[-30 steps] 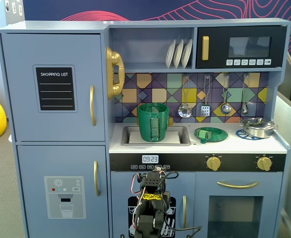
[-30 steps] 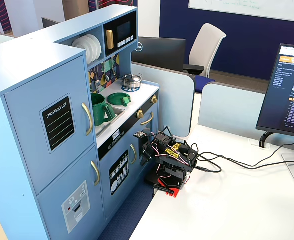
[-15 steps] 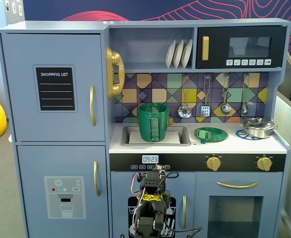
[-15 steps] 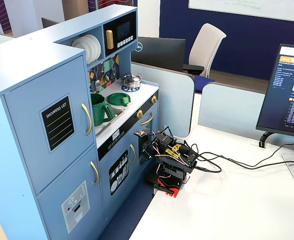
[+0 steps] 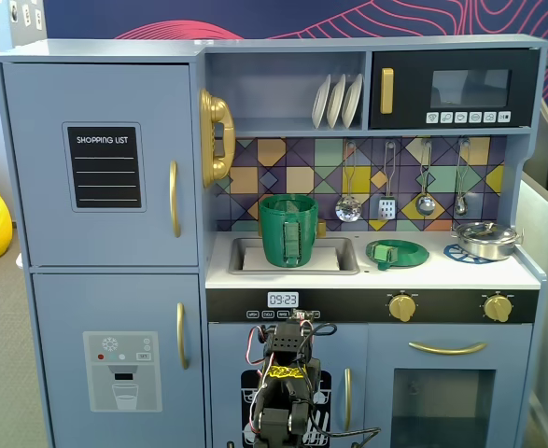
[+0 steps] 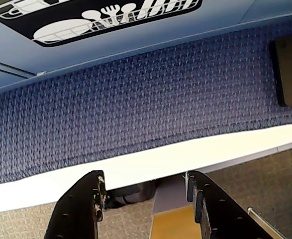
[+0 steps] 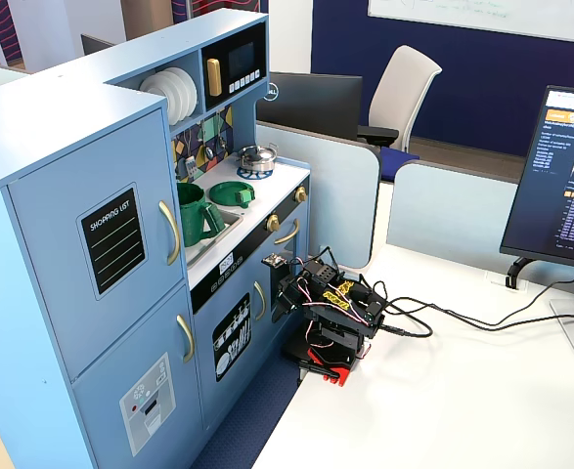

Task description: Take off the lid from the green recipient and place it on the counter

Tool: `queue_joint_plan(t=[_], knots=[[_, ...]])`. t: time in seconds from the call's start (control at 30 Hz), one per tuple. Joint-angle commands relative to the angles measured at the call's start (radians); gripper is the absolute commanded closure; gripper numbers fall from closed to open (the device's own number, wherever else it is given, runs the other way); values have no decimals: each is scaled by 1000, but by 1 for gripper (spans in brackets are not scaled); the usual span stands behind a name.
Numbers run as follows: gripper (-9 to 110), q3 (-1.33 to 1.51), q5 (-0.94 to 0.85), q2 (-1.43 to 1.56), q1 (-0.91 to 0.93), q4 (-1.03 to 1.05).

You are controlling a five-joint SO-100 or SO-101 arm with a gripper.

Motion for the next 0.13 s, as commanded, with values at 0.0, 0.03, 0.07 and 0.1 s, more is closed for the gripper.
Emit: queue_joint_plan(t=[0.0,0.03,0.07,0.1], knots=[[89,17,32,-8,15,175],[89,17,32,-8,15,175],[89,17,32,-8,15,175],[89,17,32,-8,15,175]])
